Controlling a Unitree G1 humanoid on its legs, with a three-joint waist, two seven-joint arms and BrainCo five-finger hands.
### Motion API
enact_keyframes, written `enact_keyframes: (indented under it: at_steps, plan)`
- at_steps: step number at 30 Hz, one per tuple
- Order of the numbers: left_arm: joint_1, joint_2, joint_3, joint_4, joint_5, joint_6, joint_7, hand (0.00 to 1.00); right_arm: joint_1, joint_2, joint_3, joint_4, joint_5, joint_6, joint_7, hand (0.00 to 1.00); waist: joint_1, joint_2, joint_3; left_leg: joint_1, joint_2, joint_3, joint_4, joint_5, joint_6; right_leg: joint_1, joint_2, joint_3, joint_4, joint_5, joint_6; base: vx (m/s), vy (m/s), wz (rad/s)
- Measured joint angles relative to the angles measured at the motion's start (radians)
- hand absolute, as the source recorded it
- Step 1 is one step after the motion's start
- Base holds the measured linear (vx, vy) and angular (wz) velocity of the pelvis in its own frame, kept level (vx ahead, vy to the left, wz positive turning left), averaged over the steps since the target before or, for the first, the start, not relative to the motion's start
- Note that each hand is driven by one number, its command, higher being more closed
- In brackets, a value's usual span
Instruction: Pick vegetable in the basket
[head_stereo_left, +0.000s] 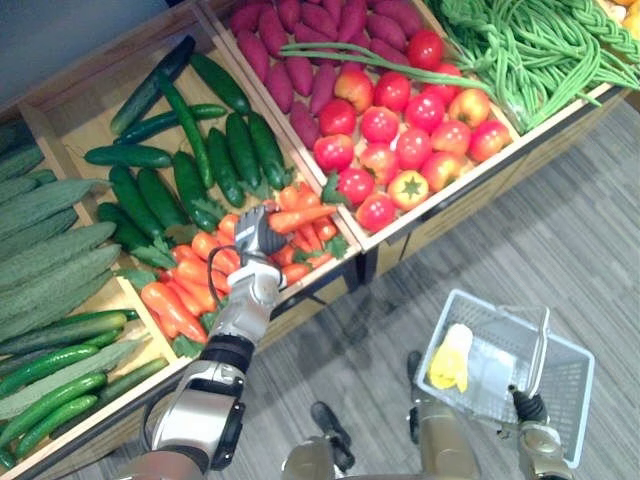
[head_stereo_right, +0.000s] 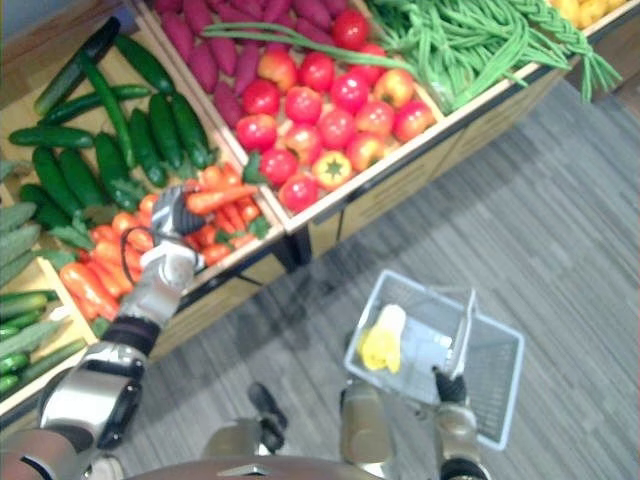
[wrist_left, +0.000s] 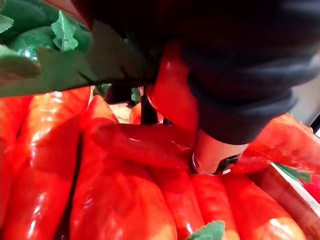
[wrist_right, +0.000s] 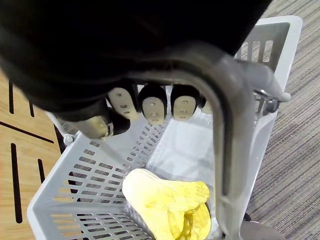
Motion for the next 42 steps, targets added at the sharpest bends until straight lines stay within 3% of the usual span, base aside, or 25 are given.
enact_keyframes:
  at_steps: [12, 22, 32, 42]
  plan:
    - [0.034, -0.023, -0.023, 0.008, 0.0, 0.008, -0.031, 1.0, 0.004, 0.009, -0.001, 0.007, 0.0, 0.009, 0.0, 1.0, -0.003, -0.003, 0.002, 0.039, -0.002, -0.013, 0.0, 0.001, 0.002, 0.055, -0.006, -0.02, -0.02, 0.011, 0.001, -0.02, -0.039, 0.03]
    - [0.166, -0.021, -0.024, -0.183, 0.002, 0.006, -0.033, 1.0, 0.017, 0.018, -0.018, 0.009, -0.002, 0.022, 0.001, 1.0, 0.0, -0.004, -0.002, 0.072, -0.006, -0.065, 0.001, 0.005, 0.007, 0.118, -0.019, -0.067, -0.019, 0.01, 0.002, -0.04, -0.035, 0.13]
    - [0.265, -0.018, -0.02, -0.317, 0.027, -0.02, -0.049, 1.0, 0.051, 0.016, -0.06, 0.032, -0.009, 0.031, 0.003, 1.0, 0.001, -0.006, -0.067, 0.078, -0.02, -0.093, -0.023, 0.028, 0.017, 0.13, -0.023, -0.089, -0.019, 0.009, 0.002, -0.04, -0.036, 0.08]
    - [0.314, -0.013, -0.017, -0.435, 0.027, -0.044, -0.053, 1.0, 0.062, 0.015, -0.081, 0.047, -0.01, 0.033, 0.007, 1.0, 0.002, -0.009, -0.092, 0.106, -0.025, -0.099, -0.054, 0.04, 0.018, 0.159, -0.023, -0.097, -0.036, 0.009, 0.002, 0.0, -0.009, 0.01]
